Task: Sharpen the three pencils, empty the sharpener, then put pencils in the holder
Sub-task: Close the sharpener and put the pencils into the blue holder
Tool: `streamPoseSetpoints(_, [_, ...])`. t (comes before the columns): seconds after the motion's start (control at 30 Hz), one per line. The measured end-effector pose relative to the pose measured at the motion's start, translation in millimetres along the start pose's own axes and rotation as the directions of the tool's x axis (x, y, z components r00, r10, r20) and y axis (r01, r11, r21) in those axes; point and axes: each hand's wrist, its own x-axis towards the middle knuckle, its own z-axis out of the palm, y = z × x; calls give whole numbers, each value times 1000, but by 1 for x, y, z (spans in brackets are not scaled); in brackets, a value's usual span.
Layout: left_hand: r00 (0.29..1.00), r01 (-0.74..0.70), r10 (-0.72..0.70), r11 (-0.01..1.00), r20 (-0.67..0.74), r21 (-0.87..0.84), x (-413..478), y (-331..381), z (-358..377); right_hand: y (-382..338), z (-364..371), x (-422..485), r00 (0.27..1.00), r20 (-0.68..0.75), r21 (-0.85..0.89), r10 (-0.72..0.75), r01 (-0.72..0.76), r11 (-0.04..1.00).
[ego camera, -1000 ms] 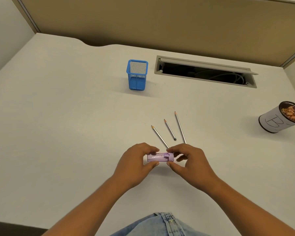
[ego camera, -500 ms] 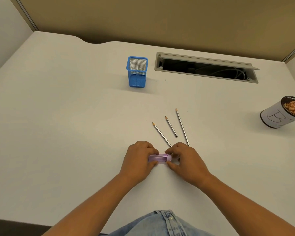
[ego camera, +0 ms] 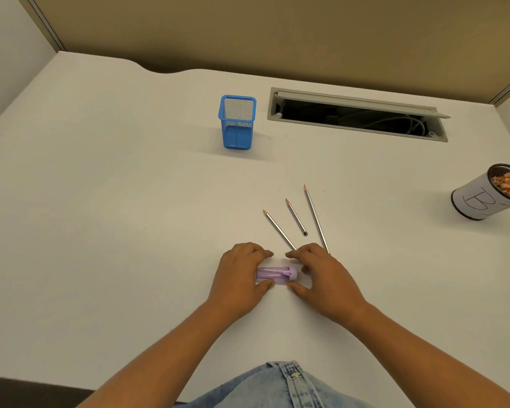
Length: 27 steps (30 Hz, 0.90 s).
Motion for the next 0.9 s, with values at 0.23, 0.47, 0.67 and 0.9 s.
streamPoseSetpoints(0.23, [1000, 5, -5, 1000, -9, 2, 1, -1, 2, 0, 0, 1, 1000, 7, -10, 1, -1, 1000])
streamPoseSetpoints(0.47, [1000, 16, -16, 1000, -7, 2, 1, -1, 3, 1, 0, 3, 1000, 10, -27, -5, 5, 1000])
streamPoseSetpoints(0.67, [999, 25, -22, 998, 39, -53, 0, 0, -5, 1, -20, 8, 994, -109, 47, 21, -15, 999])
streamPoseSetpoints(0.9, [997, 16, -24, 993, -69, -117, 30, -5, -31, 9, -54, 44, 962, -244, 66, 120, -107, 992])
